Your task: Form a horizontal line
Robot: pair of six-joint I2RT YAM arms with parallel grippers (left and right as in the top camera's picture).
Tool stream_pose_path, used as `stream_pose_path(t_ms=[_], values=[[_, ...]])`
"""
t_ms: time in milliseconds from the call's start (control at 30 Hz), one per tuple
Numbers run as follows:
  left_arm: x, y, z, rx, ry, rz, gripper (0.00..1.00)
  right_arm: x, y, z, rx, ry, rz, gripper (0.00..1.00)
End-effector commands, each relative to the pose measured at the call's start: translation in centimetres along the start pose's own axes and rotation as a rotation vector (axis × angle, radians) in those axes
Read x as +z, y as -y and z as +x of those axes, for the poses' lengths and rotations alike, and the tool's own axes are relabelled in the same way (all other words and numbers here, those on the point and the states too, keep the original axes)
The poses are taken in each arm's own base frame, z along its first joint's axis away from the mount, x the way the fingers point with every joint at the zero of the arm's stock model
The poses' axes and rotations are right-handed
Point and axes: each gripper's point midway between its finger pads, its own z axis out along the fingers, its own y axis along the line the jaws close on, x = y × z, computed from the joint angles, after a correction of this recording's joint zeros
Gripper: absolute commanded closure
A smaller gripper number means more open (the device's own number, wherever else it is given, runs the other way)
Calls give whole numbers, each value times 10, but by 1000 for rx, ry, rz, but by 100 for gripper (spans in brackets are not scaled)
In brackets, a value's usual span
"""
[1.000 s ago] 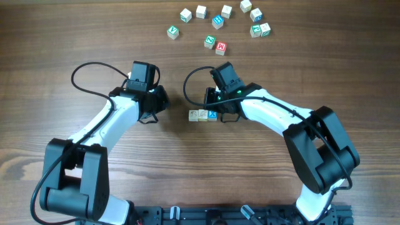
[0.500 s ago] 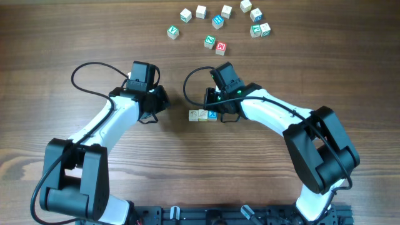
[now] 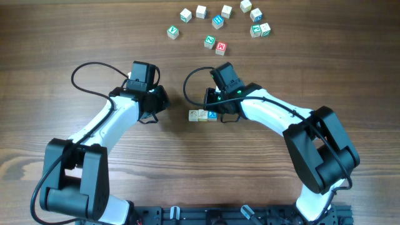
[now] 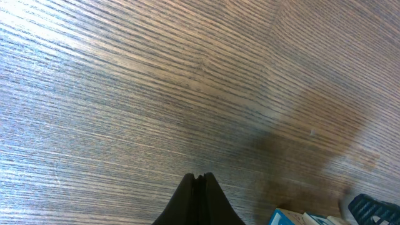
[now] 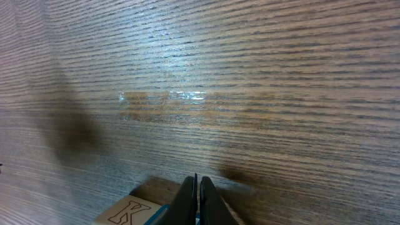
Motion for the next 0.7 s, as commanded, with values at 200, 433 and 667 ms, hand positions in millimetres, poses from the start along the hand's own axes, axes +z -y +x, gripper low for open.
stream_pose_path(t_ms=[200, 433, 667], values=[[-4, -3, -3, -5, 20, -8, 96, 2, -5, 4, 10, -22, -17, 95], [-4, -4, -2, -5, 18, -10, 96, 2, -5, 4, 11, -22, -16, 95], [-4, -4, -1, -5, 15, -12, 96, 2, -5, 4, 11, -23, -16, 95]])
